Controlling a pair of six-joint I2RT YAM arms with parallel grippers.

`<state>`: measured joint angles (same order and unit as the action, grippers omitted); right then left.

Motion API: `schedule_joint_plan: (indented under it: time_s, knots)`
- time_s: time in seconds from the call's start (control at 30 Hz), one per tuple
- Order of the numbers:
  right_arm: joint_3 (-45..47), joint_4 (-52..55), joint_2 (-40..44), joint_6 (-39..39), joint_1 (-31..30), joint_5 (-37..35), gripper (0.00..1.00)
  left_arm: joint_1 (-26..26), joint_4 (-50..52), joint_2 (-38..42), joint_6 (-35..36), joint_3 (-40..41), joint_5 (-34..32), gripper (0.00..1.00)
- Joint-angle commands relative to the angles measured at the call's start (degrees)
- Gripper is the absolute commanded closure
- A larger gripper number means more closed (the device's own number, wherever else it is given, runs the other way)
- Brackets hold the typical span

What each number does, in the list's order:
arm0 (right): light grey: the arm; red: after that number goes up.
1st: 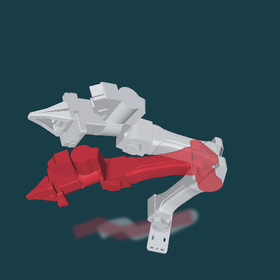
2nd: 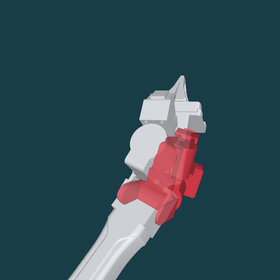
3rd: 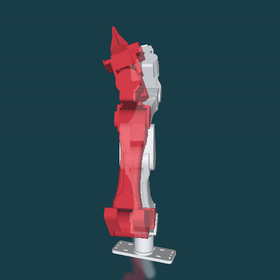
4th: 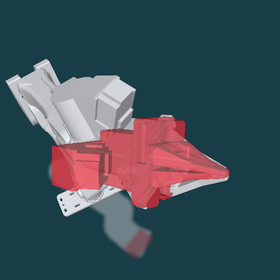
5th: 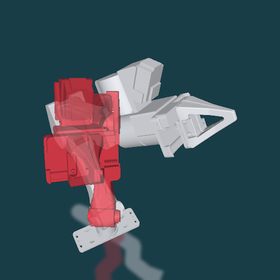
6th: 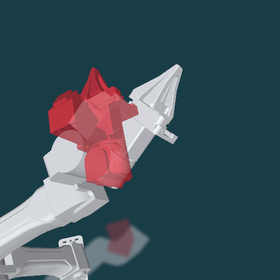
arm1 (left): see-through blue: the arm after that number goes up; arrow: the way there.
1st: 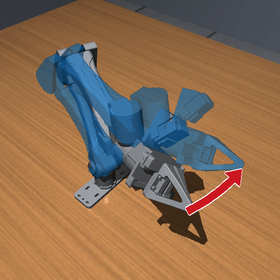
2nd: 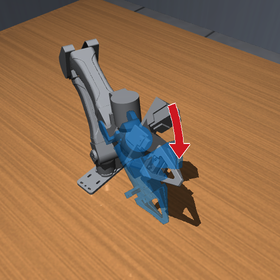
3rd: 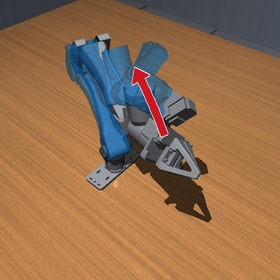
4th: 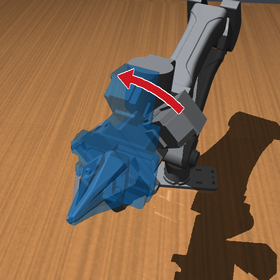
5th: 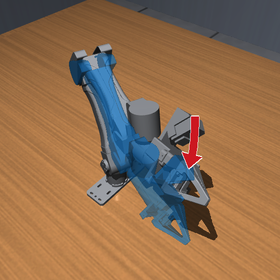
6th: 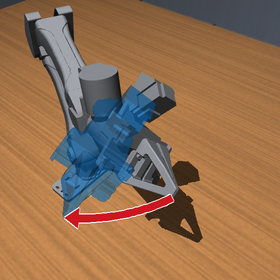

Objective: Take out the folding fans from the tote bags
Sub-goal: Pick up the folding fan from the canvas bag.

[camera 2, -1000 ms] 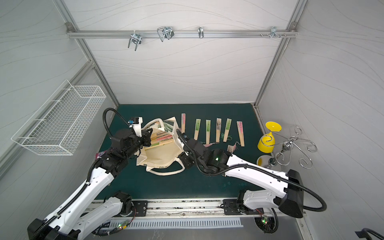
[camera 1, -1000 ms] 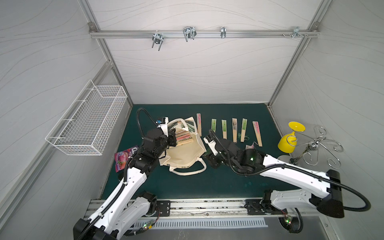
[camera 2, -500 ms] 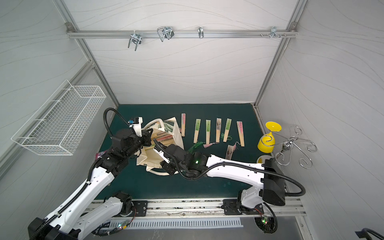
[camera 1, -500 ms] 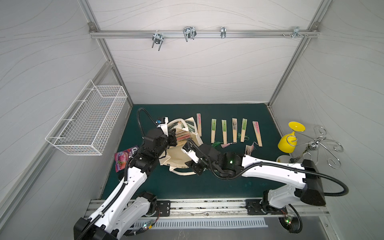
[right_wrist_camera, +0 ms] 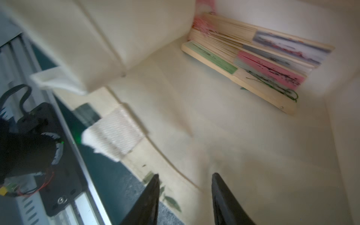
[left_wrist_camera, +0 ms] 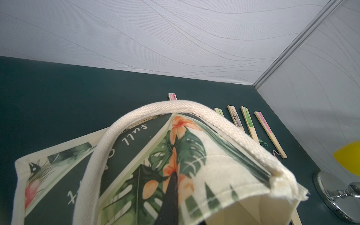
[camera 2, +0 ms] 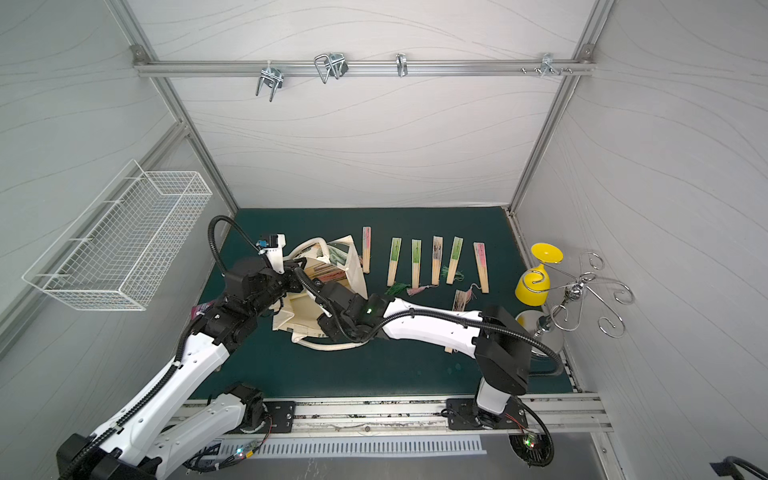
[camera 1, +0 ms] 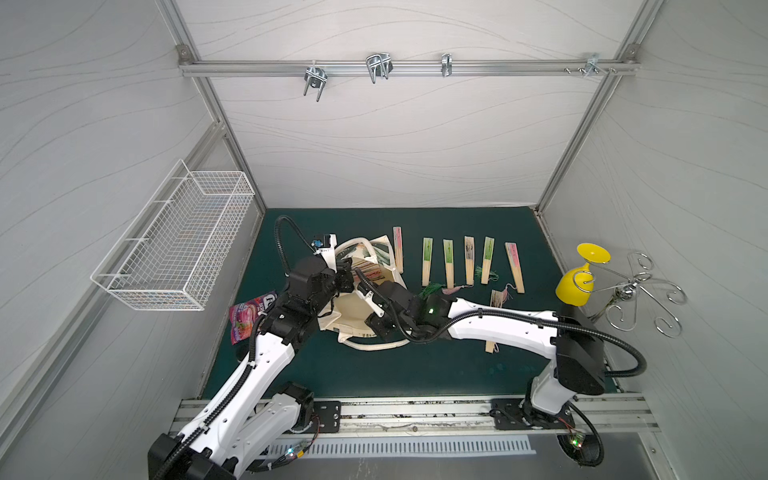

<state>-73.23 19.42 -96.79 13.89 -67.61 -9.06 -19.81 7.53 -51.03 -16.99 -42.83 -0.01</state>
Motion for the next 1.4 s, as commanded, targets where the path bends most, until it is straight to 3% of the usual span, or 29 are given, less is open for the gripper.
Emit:
schedule_joint_plan:
  time_s: [0.0,0.23,0.37,0.63,0.77,1.0,1.37]
  knots:
    - [-1.3,2.4,-1.3,5.2,3.1,3.3,0.55,0.0,0.9,1.4,-2.3,-2.5,-0.2,1.00]
    - [-6.1,7.0,-6.6,7.3,8.0,2.7,0.56,0.0,4.5,1.7,-7.1,-4.0,1.5,1.00]
    - [-9.6,6.8,-10.1,9.6,10.9,6.2,0.56,0.0,5.7,1.8,-10.4,-3.5,2.9,1.00]
    - [-15.3,3.8,-15.3,16.3,12.8,11.5,0.57,0.0,-1.4,1.2,-16.1,-0.1,0.9,1.00]
    - [-15.6,2.5,-15.8,18.0,12.4,13.0,0.57,0.0,-2.1,0.1,-15.8,-0.7,-1.8,1.00]
    - [-10.9,1.5,-10.9,19.1,12.2,11.5,0.48,0.0,-3.2,-0.8,-16.7,0.1,-8.2,1.00]
    - [-6.5,-11.0,-11.6,21.6,5.9,15.3,0.52,0.0,-3.4,-4.6,-16.1,-2.9,-10.4,1.00]
